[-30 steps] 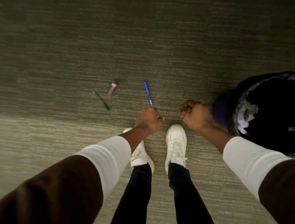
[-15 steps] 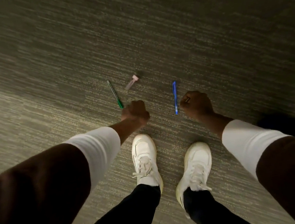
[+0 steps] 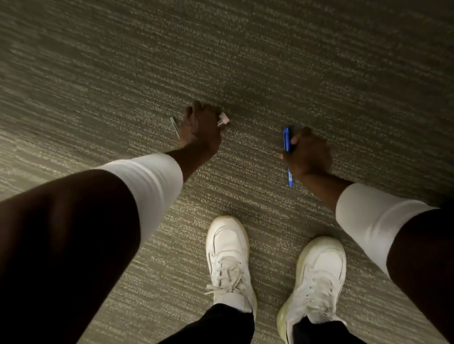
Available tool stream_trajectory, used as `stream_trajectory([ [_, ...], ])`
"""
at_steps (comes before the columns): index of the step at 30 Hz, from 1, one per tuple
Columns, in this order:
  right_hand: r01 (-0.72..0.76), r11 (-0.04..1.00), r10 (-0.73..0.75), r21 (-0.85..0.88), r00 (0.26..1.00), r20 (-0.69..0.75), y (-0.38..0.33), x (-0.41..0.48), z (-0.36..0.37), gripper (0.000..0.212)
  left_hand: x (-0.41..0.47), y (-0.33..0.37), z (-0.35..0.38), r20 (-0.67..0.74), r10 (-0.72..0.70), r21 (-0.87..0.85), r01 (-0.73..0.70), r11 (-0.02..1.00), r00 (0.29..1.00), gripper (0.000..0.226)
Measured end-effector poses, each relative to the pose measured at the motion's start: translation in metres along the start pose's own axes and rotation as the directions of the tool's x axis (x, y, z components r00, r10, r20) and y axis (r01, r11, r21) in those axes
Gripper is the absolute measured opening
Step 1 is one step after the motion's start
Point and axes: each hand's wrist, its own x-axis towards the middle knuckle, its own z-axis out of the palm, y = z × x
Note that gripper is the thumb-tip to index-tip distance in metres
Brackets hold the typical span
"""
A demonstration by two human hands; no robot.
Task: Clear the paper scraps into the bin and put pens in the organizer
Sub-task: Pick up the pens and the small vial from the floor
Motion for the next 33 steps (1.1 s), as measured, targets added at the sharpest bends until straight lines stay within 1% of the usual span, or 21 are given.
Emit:
stream_trajectory([
  [2,0.015,1.0,-0.015,-0.009,1.0,0.003,-0.002,-0.001,0.0,0.036,-0.008,-0.002,0.0,-0.035,-0.045,-0.063,0.043,0.997,0.998,0.04],
  [5,0.073,0.993,-0.072,-0.088,0.997,0.006,-0.008,-0.006,-0.003,0.024,-0.025,-0.009,-0.005,-0.033,-0.057,-0.1,0.054,0.994,0.998,0.042],
  [9,0.191,0.968,-0.183,-0.161,0.981,0.065,-0.026,-0.016,-0.009,0.023,-0.062,-0.025,-0.024,-0.003,-0.093,-0.192,0.091,0.977,0.996,0.032],
  [11,0.302,0.94,-0.288,-0.161,0.952,0.107,-0.043,-0.021,-0.012,0.022,-0.086,-0.038,-0.033,0.026,-0.144,-0.216,0.146,0.965,0.989,0.03],
  [14,0.458,0.881,-0.436,-0.12,0.883,0.171,-0.077,-0.028,-0.015,0.019,-0.122,-0.064,-0.033,0.032,-0.187,-0.263,0.189,0.946,0.982,0.029],
  [15,0.506,0.853,-0.479,-0.13,0.857,0.19,-0.089,-0.029,-0.014,0.02,-0.133,-0.073,-0.031,0.039,-0.206,-0.265,0.209,0.941,0.978,0.028],
  [17,0.623,0.759,-0.582,-0.19,0.78,0.232,-0.112,-0.032,-0.01,0.023,-0.152,-0.089,-0.024,0.051,-0.247,-0.252,0.252,0.934,0.968,0.026],
  [18,0.691,0.69,-0.643,-0.214,0.722,0.257,-0.123,-0.032,-0.007,0.024,-0.16,-0.097,-0.02,0.051,-0.27,-0.253,0.273,0.928,0.962,0.024],
  [20,0.821,0.514,-0.751,-0.248,0.571,0.331,-0.146,-0.031,0.001,0.024,-0.174,-0.111,-0.01,0.057,-0.327,-0.27,0.33,0.905,0.943,0.025],
  [22,0.909,0.31,-0.807,-0.279,0.407,0.427,-0.169,-0.028,0.009,0.022,-0.186,-0.122,-0.001,0.086,-0.379,-0.316,0.386,0.867,0.921,0.026],
  [23,0.929,0.222,-0.818,-0.297,0.343,0.461,-0.179,-0.025,0.015,0.021,-0.191,-0.126,0.004,0.102,-0.393,-0.348,0.403,0.847,0.914,0.027],
  [24,0.933,0.173,-0.818,-0.314,0.314,0.482,-0.188,-0.021,0.023,0.021,-0.195,-0.129,0.008,0.113,-0.399,-0.378,0.411,0.83,0.91,0.027],
  [27,0.922,0.209,-0.788,-0.325,0.356,0.503,-0.209,-0.011,0.044,0.035,-0.204,-0.133,0.018,0.126,-0.404,-0.445,0.416,0.793,0.906,0.028],
  [29,0.923,0.221,-0.773,-0.314,0.362,0.521,-0.217,-0.008,0.054,0.027,-0.207,-0.135,0.02,0.14,-0.42,-0.469,0.433,0.77,0.897,0.029],
  [32,0.929,0.127,-0.765,-0.347,0.314,0.562,-0.223,-0.007,0.062,0.02,-0.209,-0.139,0.024,0.138,-0.407,-0.487,0.42,0.766,0.903,0.027],
  [33,0.923,0.048,-0.766,-0.382,0.279,0.579,-0.222,-0.008,0.062,0.019,-0.208,-0.14,0.023,0.14,-0.402,-0.485,0.417,0.769,0.905,0.026],
])
